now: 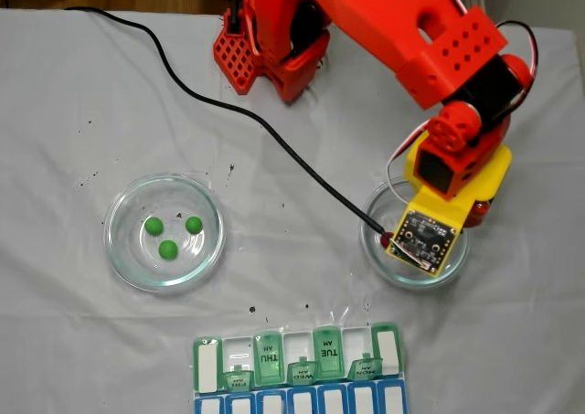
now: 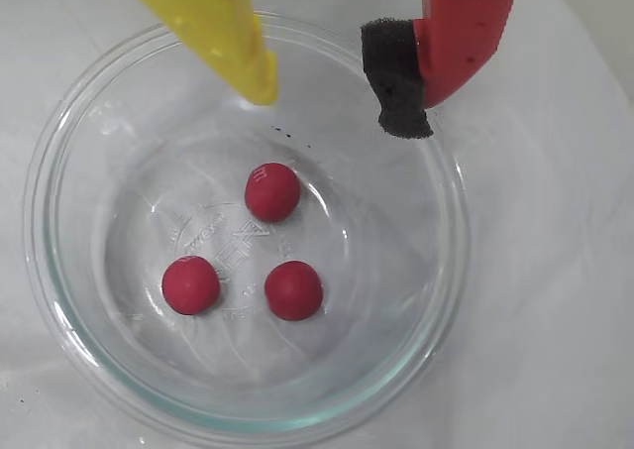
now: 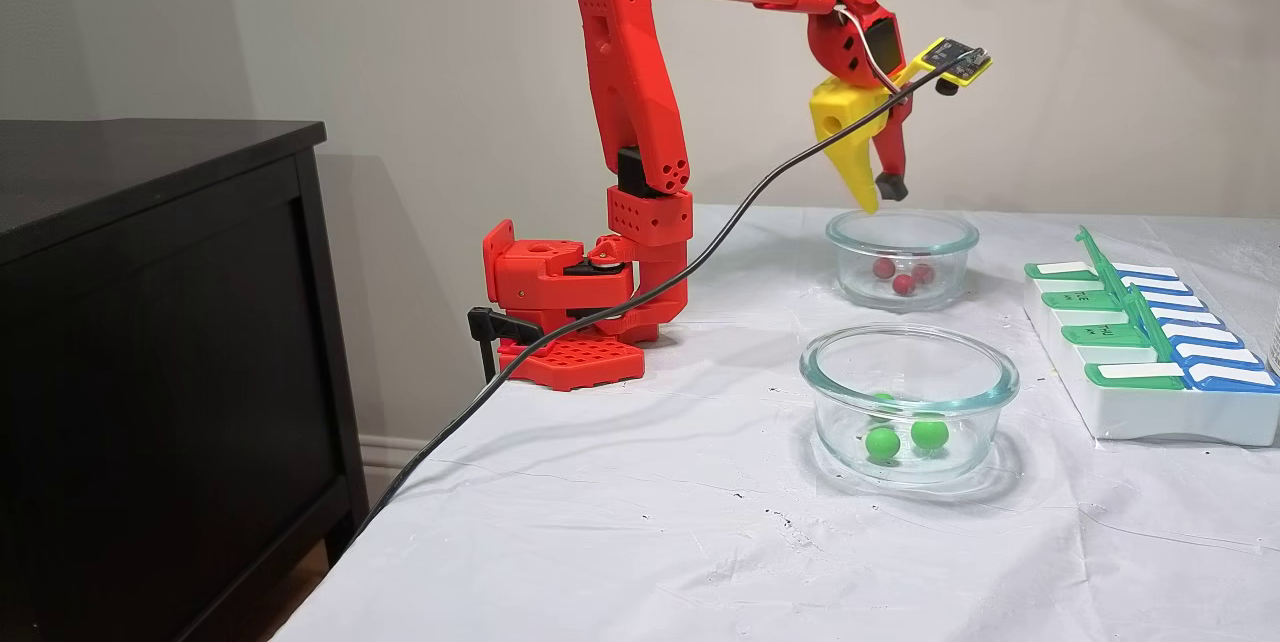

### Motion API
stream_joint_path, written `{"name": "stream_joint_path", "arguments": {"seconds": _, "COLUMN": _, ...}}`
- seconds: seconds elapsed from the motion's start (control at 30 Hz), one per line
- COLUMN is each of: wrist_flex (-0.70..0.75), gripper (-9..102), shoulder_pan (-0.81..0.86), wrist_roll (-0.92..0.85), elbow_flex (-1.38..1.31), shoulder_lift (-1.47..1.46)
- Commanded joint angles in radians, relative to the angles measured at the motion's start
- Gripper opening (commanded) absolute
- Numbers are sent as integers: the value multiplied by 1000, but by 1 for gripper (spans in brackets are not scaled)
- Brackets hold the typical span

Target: Sort medicines into box.

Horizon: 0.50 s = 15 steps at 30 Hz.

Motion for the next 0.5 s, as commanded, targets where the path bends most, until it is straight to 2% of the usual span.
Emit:
{"name": "stream_joint_path", "arguments": {"seconds": 0.0, "wrist_flex": -17, "gripper": 19, "shoulder_pan": 38, "wrist_roll": 11, "elbow_flex": -58, "shoulder_lift": -12}}
{"name": "stream_joint_path", "arguments": {"seconds": 0.47, "wrist_flex": 0, "gripper": 18, "shoulder_pan": 58, "wrist_roll": 32, "elbow_flex": -71, "shoulder_lift": -67}}
